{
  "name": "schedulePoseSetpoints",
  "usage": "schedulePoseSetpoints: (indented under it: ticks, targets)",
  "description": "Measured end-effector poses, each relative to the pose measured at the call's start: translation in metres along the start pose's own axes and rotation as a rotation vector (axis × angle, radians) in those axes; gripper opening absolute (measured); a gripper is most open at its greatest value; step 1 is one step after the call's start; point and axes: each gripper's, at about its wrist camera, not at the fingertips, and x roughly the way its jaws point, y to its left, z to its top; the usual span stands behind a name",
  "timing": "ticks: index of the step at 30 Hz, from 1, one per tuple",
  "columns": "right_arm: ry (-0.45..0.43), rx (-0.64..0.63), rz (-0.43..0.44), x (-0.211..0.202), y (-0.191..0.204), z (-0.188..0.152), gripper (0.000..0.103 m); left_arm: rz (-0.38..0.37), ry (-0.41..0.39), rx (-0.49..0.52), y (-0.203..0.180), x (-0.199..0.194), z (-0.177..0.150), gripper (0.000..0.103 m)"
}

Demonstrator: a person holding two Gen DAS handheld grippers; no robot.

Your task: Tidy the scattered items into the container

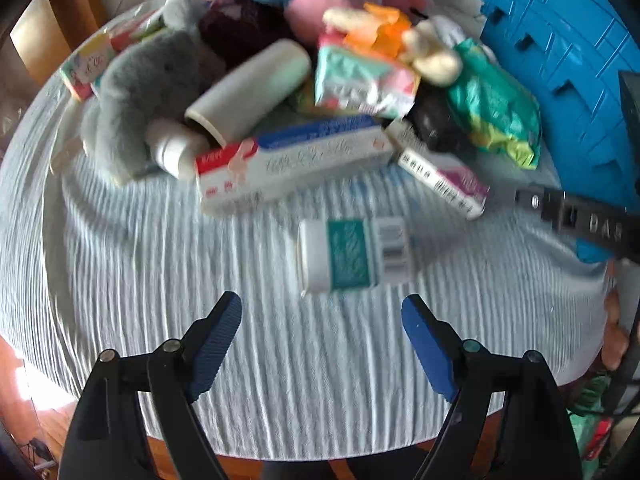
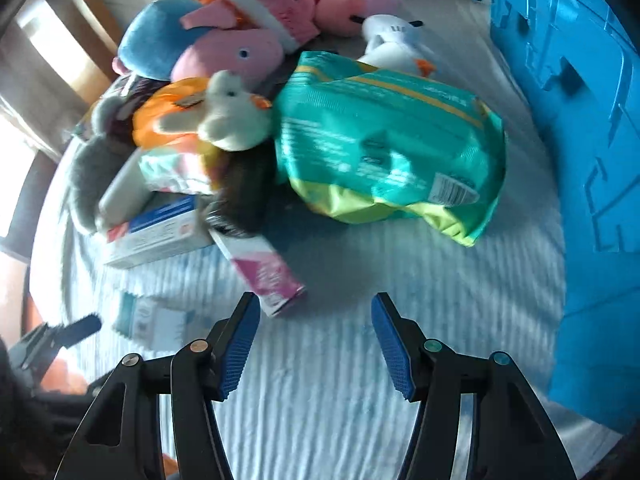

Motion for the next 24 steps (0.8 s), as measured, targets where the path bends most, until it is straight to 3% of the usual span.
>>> schedulePoseSetpoints:
  ticks: [4, 8, 11, 14, 20, 24]
  targets:
    - [0.001, -0.107, 0.053, 0.008, 0.031, 0.003, 0.058, 0.094, 0.004, -0.022, 0.019, 0.008, -0.004, 0.082]
    - [-0.025, -0.190, 0.029, 0.021, 0.068, 0.005, 0.059, 0.140, -0.050, -0.061, 0.035, 0.011, 0.010, 0.082]
    - [0.026, -0.248, 0.079, 0.022, 0.093, -0.004, 0.052, 0.196, -0.096, -0.096, 0.047, 0.011, 0.027, 0.082]
    - [0.044, -0.241, 0.118, 0.024, 0.095, -0.011, 0.052, 0.167, -0.105, -0.132, 0.059, -0.001, 0.032, 0.082]
    - [-0.044, -0.157, 0.053, -0.006, 0.046, 0.001, 0.053, 0.066, -0.139, -0.106, 0.034, -0.040, 0.014, 0.083]
    - [-0.037, -0.143, -0.004, 0.000, 0.028, 0.013, 0.053, 0.066, -0.098, -0.019, 0.003, -0.020, 0.016, 0.084]
